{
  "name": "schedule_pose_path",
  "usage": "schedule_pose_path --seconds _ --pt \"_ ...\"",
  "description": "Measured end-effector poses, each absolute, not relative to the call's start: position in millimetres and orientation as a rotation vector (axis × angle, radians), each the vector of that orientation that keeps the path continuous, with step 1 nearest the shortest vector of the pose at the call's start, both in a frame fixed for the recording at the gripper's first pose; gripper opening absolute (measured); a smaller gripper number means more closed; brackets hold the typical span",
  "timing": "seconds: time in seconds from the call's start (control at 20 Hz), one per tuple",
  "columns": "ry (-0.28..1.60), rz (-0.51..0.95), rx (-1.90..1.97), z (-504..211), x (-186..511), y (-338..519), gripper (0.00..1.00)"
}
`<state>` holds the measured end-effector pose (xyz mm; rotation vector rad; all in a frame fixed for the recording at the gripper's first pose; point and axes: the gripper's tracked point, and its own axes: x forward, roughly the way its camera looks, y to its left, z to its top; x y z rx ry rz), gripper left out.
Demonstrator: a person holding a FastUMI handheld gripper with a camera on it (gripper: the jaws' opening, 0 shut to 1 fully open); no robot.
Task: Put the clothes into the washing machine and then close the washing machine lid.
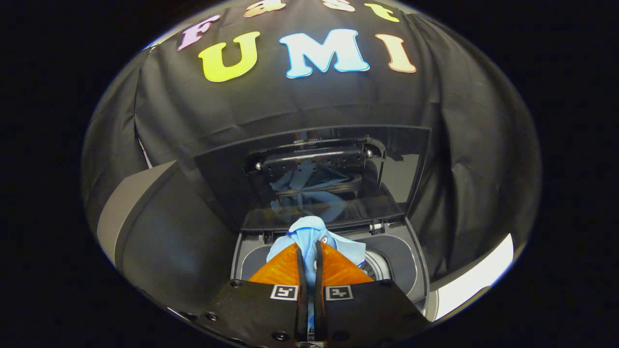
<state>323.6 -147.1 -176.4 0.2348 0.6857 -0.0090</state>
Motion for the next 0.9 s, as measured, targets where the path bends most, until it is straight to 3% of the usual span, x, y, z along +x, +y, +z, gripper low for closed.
schedule_pose_path --seconds 0.9 --pt "0.871 -0.077 0.193 -261 334 -157 0.07"
